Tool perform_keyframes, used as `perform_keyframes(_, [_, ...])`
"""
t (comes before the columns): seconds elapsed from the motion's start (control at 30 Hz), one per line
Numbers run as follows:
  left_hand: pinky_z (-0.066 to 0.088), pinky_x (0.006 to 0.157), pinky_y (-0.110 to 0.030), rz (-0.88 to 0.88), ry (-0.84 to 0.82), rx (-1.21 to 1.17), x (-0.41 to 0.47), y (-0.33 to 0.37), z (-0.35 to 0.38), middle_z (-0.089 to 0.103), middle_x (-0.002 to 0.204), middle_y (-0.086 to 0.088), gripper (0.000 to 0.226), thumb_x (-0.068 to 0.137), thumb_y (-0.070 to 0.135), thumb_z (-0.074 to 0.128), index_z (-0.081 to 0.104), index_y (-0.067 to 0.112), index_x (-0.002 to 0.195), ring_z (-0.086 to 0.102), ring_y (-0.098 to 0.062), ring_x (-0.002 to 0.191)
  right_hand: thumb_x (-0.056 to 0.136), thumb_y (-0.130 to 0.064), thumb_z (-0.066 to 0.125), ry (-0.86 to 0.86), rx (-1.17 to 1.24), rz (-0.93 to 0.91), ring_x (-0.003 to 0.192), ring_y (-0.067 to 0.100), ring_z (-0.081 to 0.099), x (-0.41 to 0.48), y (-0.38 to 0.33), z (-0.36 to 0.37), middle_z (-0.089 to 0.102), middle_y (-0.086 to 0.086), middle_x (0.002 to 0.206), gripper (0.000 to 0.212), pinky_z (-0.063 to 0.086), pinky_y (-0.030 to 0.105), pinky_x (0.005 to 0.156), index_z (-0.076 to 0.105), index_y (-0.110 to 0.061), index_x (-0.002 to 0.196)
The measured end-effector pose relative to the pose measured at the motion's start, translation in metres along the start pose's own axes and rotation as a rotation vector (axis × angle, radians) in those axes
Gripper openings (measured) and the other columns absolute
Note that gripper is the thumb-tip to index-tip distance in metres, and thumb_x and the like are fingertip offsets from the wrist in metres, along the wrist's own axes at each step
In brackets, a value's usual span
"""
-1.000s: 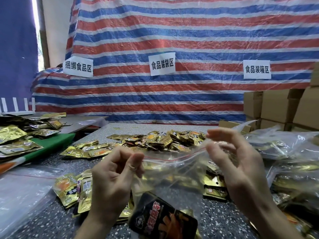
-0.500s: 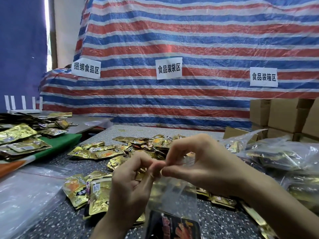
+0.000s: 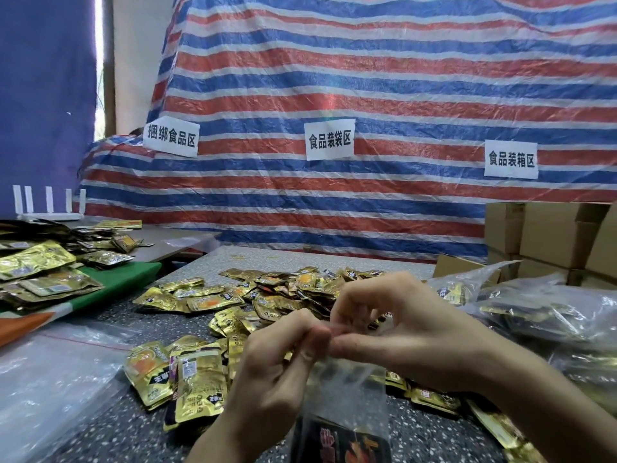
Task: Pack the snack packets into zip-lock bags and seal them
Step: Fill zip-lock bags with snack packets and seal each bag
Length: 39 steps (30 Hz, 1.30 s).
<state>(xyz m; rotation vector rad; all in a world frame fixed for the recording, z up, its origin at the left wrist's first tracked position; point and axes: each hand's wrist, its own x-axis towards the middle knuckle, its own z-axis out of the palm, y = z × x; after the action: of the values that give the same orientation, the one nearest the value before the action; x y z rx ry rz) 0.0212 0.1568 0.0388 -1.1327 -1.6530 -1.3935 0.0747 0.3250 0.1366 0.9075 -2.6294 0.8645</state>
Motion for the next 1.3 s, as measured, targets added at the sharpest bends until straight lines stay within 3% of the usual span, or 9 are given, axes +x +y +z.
perform_keyframes(0.07, [0.044,0.058,-0.024,-0.008,-0.002,0.005,0.000,0.000,0.000,0.060,0.072,0.010,0.022,0.099,0.031,0.047,0.063,0.024,0.085,0.058,-0.011,0.065,0.086,-0.023,0.078,-0.018,0.030,0.018,0.066,0.007,0.057,-0.002,0.000,-0.002,0.070,0.003,0.076,0.007,0.045,0.028,0.062,0.074,-0.020,0.081])
perform_keyframes(0.13, [0.044,0.057,-0.021,-0.008,-0.015,0.010,0.001,0.001,0.000,0.060,0.073,0.013,0.021,0.099,0.030,0.047,0.062,0.027,0.085,0.057,-0.008,0.065,0.088,-0.026,0.076,-0.003,0.029,0.042,0.070,0.020,0.062,-0.003,0.001,-0.003,0.072,0.005,0.078,0.008,0.048,0.037,0.067,0.075,-0.020,0.083])
perform_keyframes(0.23, [0.046,0.057,-0.028,0.003,-0.071,0.033,0.001,0.000,0.000,0.060,0.074,0.015,0.018,0.099,0.030,0.048,0.063,0.029,0.088,0.058,-0.010,0.066,0.090,-0.034,0.072,-0.012,-0.091,0.071,0.073,0.019,0.062,-0.004,0.002,-0.002,0.071,0.001,0.077,0.015,0.049,0.041,0.069,0.074,-0.022,0.082])
perform_keyframes(0.4, [0.047,0.059,-0.033,0.007,-0.095,0.098,0.000,0.000,0.001,0.062,0.073,0.008,0.019,0.097,0.033,0.053,0.066,0.020,0.092,0.058,-0.015,0.066,0.096,-0.033,0.064,-0.011,-0.258,0.078,0.077,0.006,0.057,-0.006,0.002,0.001,0.064,-0.013,0.079,0.015,0.049,0.032,0.072,0.062,-0.033,0.081])
perform_keyframes(0.53, [0.041,0.059,-0.019,-0.013,-0.046,-0.012,0.002,0.006,0.000,0.058,0.071,0.010,0.015,0.097,0.027,0.051,0.064,0.026,0.088,0.053,-0.009,0.062,0.092,-0.026,0.069,0.033,-0.165,0.040,0.075,0.008,0.060,-0.006,-0.001,0.003,0.067,-0.009,0.076,0.010,0.048,0.032,0.072,0.070,-0.024,0.083])
perform_keyframes(0.73, [0.041,0.058,-0.023,-0.064,0.040,-0.069,0.000,0.006,0.001,0.056,0.067,0.004,0.021,0.093,0.028,0.051,0.063,0.019,0.078,0.052,-0.015,0.061,0.090,-0.016,0.072,0.002,-0.041,0.071,0.066,0.001,0.055,-0.009,0.000,0.003,0.063,-0.010,0.069,0.020,0.042,0.017,0.061,0.065,-0.026,0.074])
perform_keyframes(1.0, [0.043,0.058,-0.017,-0.154,0.038,-0.171,0.000,0.007,-0.001,0.061,0.064,-0.001,0.028,0.089,0.036,0.054,0.064,0.012,0.080,0.057,-0.008,0.060,0.086,-0.018,0.077,0.075,-0.084,0.024,0.068,0.007,0.057,-0.008,0.006,0.001,0.065,-0.004,0.073,0.013,0.047,0.022,0.064,0.069,-0.019,0.075])
perform_keyframes(1.13, [0.041,0.059,-0.013,-0.103,0.046,-0.102,0.002,0.008,-0.002,0.059,0.066,0.010,0.026,0.094,0.032,0.052,0.062,0.015,0.077,0.054,-0.002,0.061,0.087,-0.020,0.076,0.088,-0.018,0.039,0.069,0.015,0.061,-0.009,0.008,0.000,0.067,0.000,0.076,0.013,0.052,0.027,0.060,0.070,-0.022,0.075])
perform_keyframes(1.3, [0.040,0.057,-0.013,-0.037,0.003,0.001,0.002,0.008,-0.002,0.058,0.068,0.012,0.026,0.094,0.026,0.051,0.065,0.010,0.078,0.052,-0.005,0.060,0.088,-0.020,0.074,0.050,-0.036,0.050,0.073,0.020,0.062,-0.012,0.012,0.002,0.069,0.002,0.077,0.010,0.050,0.037,0.073,0.072,-0.020,0.078])
